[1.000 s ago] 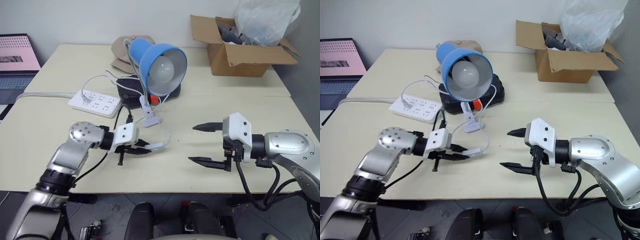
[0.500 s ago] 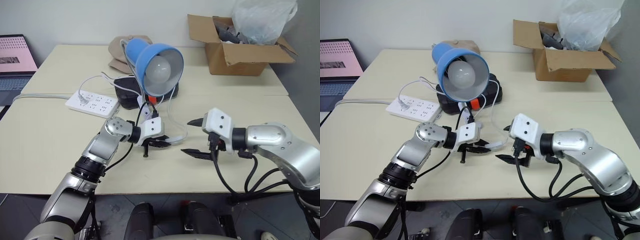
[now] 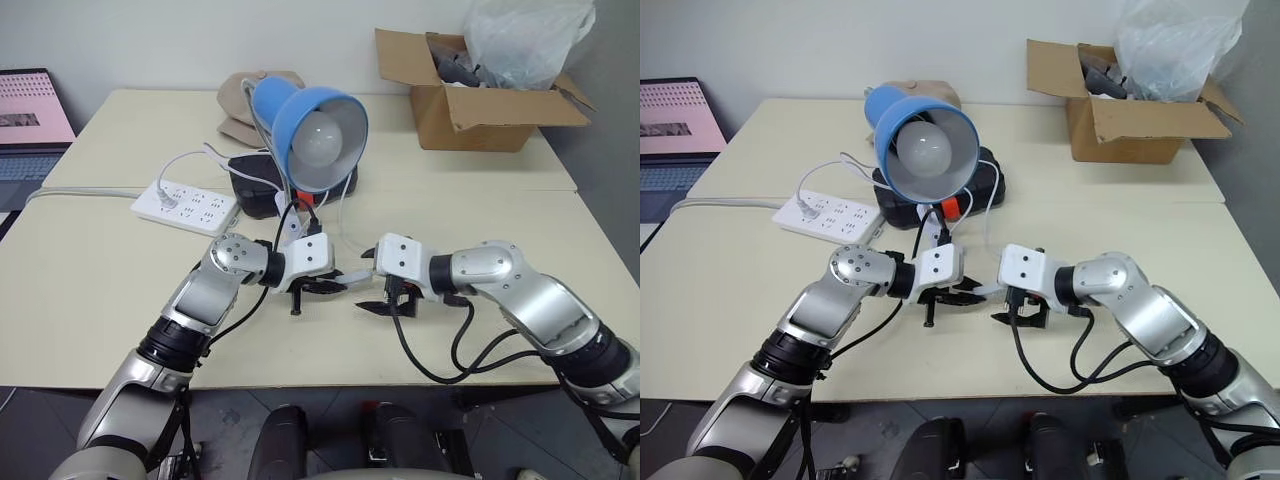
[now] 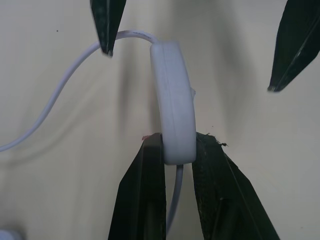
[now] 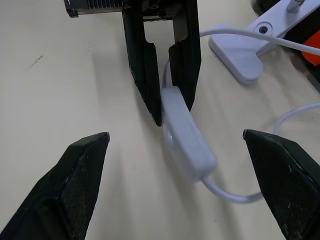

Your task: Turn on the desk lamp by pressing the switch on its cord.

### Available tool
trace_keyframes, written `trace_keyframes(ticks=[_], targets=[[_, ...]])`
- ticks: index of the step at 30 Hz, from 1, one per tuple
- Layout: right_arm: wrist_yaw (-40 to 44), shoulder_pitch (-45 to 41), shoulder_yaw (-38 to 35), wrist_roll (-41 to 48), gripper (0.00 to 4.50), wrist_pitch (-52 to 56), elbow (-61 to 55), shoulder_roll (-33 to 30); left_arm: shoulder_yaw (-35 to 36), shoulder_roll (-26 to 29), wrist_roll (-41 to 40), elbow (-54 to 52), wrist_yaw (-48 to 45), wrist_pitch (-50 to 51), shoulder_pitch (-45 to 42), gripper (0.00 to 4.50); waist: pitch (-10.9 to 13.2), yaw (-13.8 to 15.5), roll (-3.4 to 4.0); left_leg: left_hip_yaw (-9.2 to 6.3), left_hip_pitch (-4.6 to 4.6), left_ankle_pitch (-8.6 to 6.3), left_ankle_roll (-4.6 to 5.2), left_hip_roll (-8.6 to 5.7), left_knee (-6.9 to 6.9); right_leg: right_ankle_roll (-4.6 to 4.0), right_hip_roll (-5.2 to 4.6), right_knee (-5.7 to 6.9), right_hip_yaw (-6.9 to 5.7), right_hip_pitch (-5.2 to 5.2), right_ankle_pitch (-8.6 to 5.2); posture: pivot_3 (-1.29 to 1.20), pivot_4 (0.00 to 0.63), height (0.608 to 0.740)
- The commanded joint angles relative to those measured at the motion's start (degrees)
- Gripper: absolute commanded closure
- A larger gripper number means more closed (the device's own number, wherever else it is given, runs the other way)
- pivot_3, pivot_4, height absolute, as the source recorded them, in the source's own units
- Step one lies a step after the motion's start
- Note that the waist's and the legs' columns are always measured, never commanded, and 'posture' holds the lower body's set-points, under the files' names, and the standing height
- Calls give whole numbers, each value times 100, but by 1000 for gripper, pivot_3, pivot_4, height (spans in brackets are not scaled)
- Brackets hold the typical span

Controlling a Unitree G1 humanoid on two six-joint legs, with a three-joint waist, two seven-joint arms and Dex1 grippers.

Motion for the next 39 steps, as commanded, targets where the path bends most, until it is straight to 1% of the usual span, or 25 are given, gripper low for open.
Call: trace_keyframes(ticks=[1, 9, 14, 15, 20, 21, 22, 25, 26, 29, 37, 39], targets=[[164, -116, -85, -167, 0, -204, 37, 77, 96, 46, -74, -253, 48, 22, -36, 4090, 0, 5, 0, 0, 0, 0, 0, 0, 0, 0, 0, 0, 0, 0, 0, 0, 150, 740], [342, -65, -136, -371, 0, -299, 159, 203, 107, 50, -83, -327, 61, 88, -63, 4090, 0, 8, 0, 0, 1, 0, 0, 0, 0, 0, 0, 1, -1, 0, 0, 0, 150, 740], [404, -60, -157, -494, 988, -368, 253, 232, 113, 79, -84, -376, 48, 86, -56, 4090, 0, 8, 0, 0, 1, 0, 0, 0, 1, 0, 0, 1, -1, 0, 0, 0, 150, 740], [422, -57, -167, -513, 1334, -380, 265, 235, 112, 87, -80, -382, 47, 79, -53, 4090, 0, 7, 0, 0, 1, 0, 0, 0, 1, 0, 0, 1, 0, 0, 0, 0, 150, 740], [506, -54, -193, -587, 2600, -431, 290, 231, 112, 112, -68, -386, 69, 29, -34, 4090, 0, 7, 0, 0, 1, 0, 0, 0, 1, 0, 0, 1, -1, 0, 0, 0, 150, 740], [524, -46, -202, -602, 2743, -449, 291, 224, 108, 115, -48, -383, 84, 0, -26, 4090, 0, 7, 0, 0, 1, 0, 0, 0, 1, 0, 0, 1, 0, 0, 0, 0, 150, 740], [545, -44, -213, -611, 3035, -467, 300, 221, 114, 118, -36, -365, 98, -34, -16, 4090, 0, 7, 0, 0, 1, 0, 0, 0, 1, 0, 0, 1, 0, 0, 0, 0, 150, 740], [582, -62, -237, -626, 3686, -500, 336, 238, 133, 117, -27, -327, 126, -93, 0, 4092, 0, 7, 0, 0, 1, 0, 0, 0, 1, 0, 0, 1, -1, 0, 0, 0, 150, 740], [592, -72, -243, -632, 3784, -510, 349, 252, 135, 117, -29, -314, 130, -112, 4, 4092, 0, 7, 0, 0, 1, 0, 0, 0, 1, 0, 0, 1, -1, 0, 0, 0, 150, 740], [610, -72, -256, -650, 3870, -507, 343, 287, 143, 128, -37, -315, 133, -143, 29, 4092, 0, 7, 0, 0, 1, 0, 0, 0, 1, 0, 0, 1, 0, 0, 0, 0, 150, 740], [637, -38, -422, -534, 3872, -657, 359, 476, 107, 176, 14, -243, 109, -320, 54, 4092, 0, 7, 0, 0, 1, 0, 0, 0, 1, 0, 0, 1, 0, 0, 0, 0, 150, 740], [629, -31, -499, -499, 3198, -675, 369, 504, 80, 201, 55, -211, 93, -417, 54, 4092, 0, 7, 0, 0, 1, 0, 0, 0, 1, 0, 0, 1, -1, 0, 0, 0, 150, 740]])
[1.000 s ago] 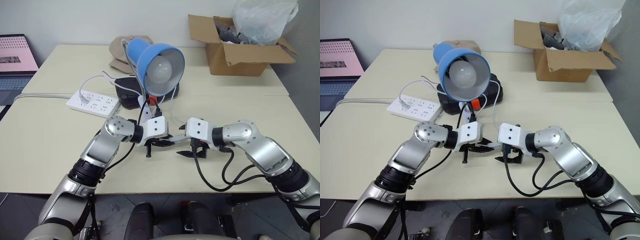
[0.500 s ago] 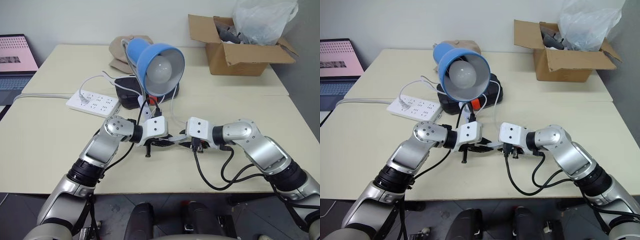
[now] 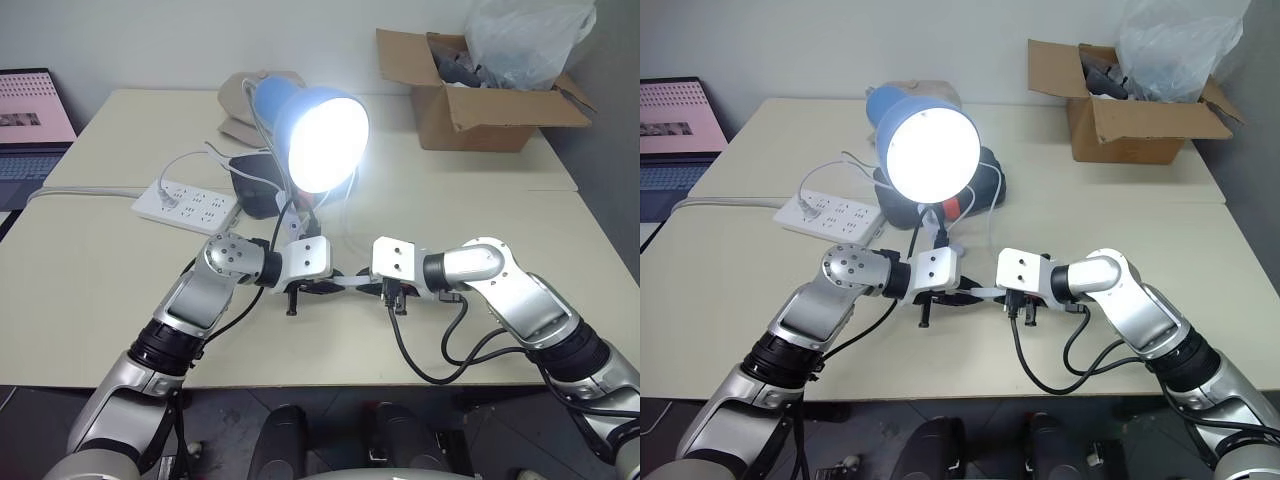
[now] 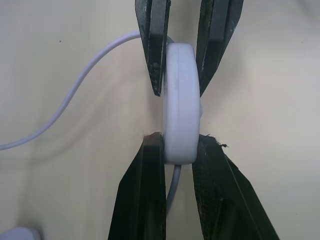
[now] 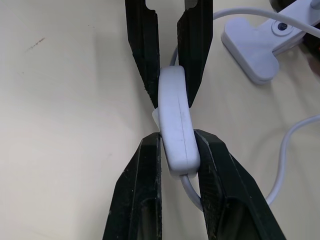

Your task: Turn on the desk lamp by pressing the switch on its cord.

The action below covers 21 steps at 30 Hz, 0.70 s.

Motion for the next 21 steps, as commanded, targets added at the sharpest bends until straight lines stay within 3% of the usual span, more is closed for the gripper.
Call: trace_keyframes(ticks=[1, 4, 13, 17, 21], targets=[[-75, -48, -420, 131, 3037, -151, -155, 142, 69, -29, -17, -22, 93, -139, -27, 4092, 0, 0, 0, 0, 0, 0, 0, 0, 0, 0, 0, 0, 0, 0, 0, 0, 150, 740], [-6, -32, -554, 234, 2114, -63, -250, 152, 56, -20, -13, 22, 86, -207, -13, 4093, 0, 0, 0, 0, 0, 0, 0, 0, 0, 0, 0, 0, 0, 0, 0, 0, 150, 740], [201, 245, -1159, 506, 135, 158, -886, -482, -109, -205, 202, 650, 104, -580, -332, 4093, 0, 7, 0, 0, 0, 0, 0, -1, 0, 0, 0, 0, -1, 0, 0, 0, 150, 740], [25, 1134, -1952, 723, 0, 674, -1702, -1038, -315, -589, 646, 1353, 525, -734, -687, 4093, 0, 82, 0, -3, -5, 0, 0, -6, 1, 0, -4, -5, -7, 3, 0, 0, 150, 740], [-304, 1779, -2312, 812, 0, 1097, -2307, -1138, -341, -706, 729, 1725, 490, -925, -840, 4093, 0, 58, -1, -1, -9, 0, 1, -7, 4, 2, -8, -6, -4, 2, -1, 0, 150, 740]])
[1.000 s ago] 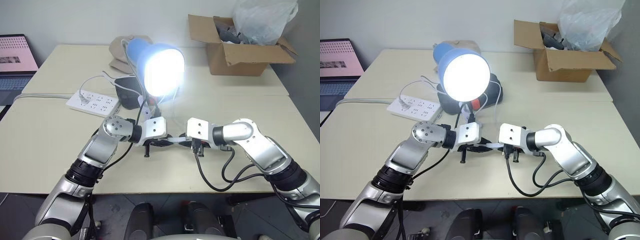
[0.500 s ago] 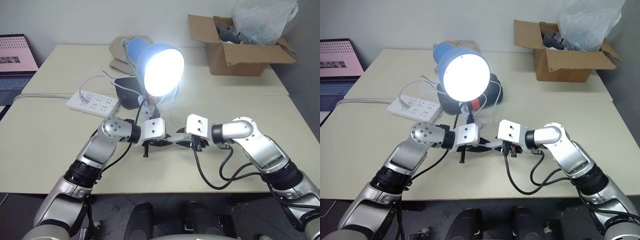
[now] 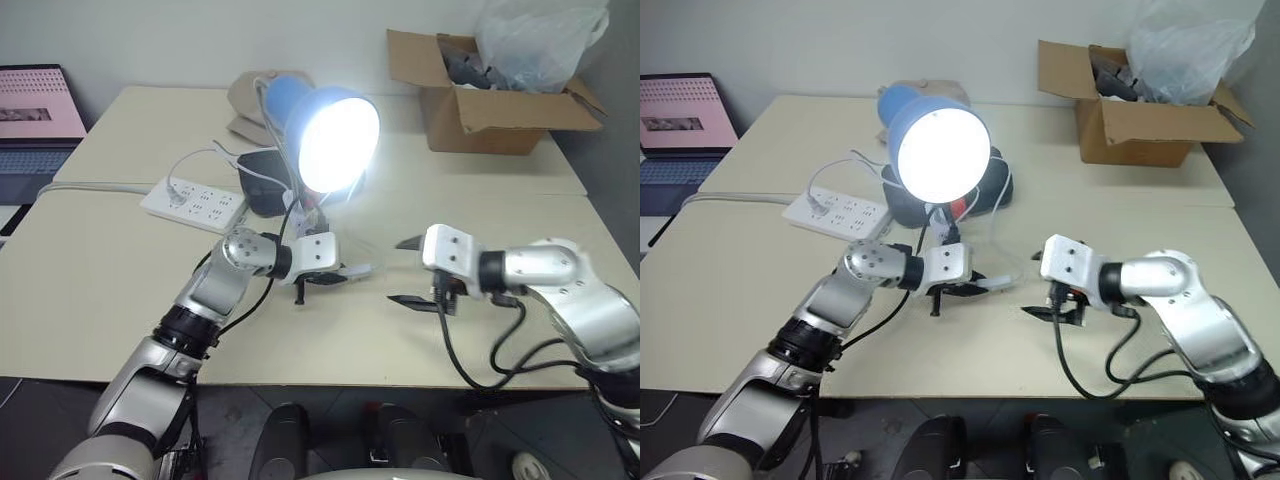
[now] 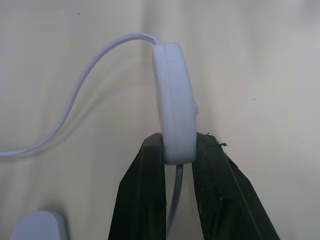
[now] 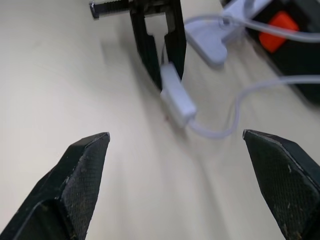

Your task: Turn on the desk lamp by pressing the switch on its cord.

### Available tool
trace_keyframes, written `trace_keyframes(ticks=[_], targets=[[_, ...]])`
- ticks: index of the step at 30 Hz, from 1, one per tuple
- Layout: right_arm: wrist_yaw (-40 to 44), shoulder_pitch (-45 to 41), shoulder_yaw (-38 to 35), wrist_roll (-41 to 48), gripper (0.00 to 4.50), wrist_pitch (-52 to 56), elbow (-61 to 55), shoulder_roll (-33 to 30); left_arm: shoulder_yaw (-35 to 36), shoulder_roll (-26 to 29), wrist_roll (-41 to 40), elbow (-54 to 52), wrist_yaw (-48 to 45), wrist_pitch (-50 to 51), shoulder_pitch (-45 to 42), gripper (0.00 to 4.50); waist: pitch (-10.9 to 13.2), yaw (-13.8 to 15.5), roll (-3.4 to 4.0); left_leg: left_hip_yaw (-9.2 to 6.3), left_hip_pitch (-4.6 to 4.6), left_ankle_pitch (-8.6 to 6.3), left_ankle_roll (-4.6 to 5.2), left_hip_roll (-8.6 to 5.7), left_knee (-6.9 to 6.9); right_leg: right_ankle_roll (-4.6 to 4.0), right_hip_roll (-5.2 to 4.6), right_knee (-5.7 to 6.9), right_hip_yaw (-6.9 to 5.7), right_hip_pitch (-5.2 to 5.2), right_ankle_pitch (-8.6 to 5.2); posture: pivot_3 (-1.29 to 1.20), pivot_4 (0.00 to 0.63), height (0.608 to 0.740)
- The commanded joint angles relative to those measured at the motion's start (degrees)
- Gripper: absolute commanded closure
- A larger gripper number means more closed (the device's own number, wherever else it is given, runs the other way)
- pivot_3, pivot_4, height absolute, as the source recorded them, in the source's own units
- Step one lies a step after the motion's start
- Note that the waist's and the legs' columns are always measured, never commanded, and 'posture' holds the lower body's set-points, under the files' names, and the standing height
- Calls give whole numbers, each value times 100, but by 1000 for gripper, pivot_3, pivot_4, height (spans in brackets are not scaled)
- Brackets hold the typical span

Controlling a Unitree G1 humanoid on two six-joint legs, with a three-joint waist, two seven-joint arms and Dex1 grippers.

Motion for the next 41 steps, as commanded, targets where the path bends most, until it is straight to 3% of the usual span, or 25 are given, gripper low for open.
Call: trace_keyframes(ticks=[1, 6, 8, 9, 17, 21, 26, 29, 36, 41], targets=[[-335, 354, -447, 170, 0, 351, -683, -32, -20, -76, 57, 198, -40, -287, -216, 4093, 0, -58, 0, 1, 2, 0, 0, 1, -1, 0, 1, 0, 3, -2, 0, 0, 150, 740], [-878, 965, -721, 88, 0, 638, -1074, 36, -68, -231, 191, 741, 11, -625, -409, 4093, 0, -73, 1, -11, 13, 1, -1, 4, -3, -1, 10, 7, -6, 6, 0, 0, 150, 740], [-981, 1052, -804, 123, 0, 702, -1133, 34, -39, -259, 172, 845, -19, -676, -479, 3392, 0, -77, 0, -8, 13, 1, -1, 4, -1, 0, 8, 7, -2, 6, 1, 0, 150, 740], [-1012, 1082, -828, 146, 0, 718, -1156, 24, -26, -256, 128, 847, -101, -668, -487, 3342, 0, -78, 0, -6, 12, 1, 0, 3, 0, 4, 8, 6, 2, 6, 3, 0, 150, 740], [-1031, 963, -890, 199, 0, 644, -883, -116, 284, -34, -310, 435, -541, -261, -383, 1536, 0, -81, 0, -5, 10, 0, 0, 2, -1, 7, 6, 1, 3, 5, 4, 0, 150, 740], [-962, 850, -873, 196, 0, 483, -642, -171, 497, 374, -574, -191, -847, -38, -135, 758, 0, -87, 0, -5, 12, 1, 0, 2, -1, 7, 7, 2, 3, 6, 4, 0, 150, 740], [-878, 741, -945, 258, 0, 252, -340, -170, 1122, 1065, -1154, -1236, -1004, 484, 476, 758, 0, -115, 1, -4, 12, 1, 0, 5, -3, 6, 6, 2, 6, 4, 4, 0, 150, 740], [-773, 763, -1185, 476, 0, 72, -228, -111, 1896, 1384, -1673, -1860, -705, 1068, 1152, 758, 0, -105, 1, -3, 13, 1, 0, 6, -3, 6, 5, 1, 5, 4, 4, 0, 150, 740], [-408, 1040, -1704, 856, 0, -261, 87, -231, 3449, 1824, -2431, -3076, -127, 1963, 2649, 758, 0, -99, 0, -3, 15, 0, 0, 7, -4, 6, 0, -1, 4, 7, 3, 0, 150, 740], [-269, 994, -1800, 949, 0, -529, 495, -241, 4024, 1938, -2794, -3509, -38, 2098, 3474, 758, 0, -88, 1, -3, 25, 0, 0, 5, -4, 6, -6, 0, 2, 13, 4, 0, 150, 740]])
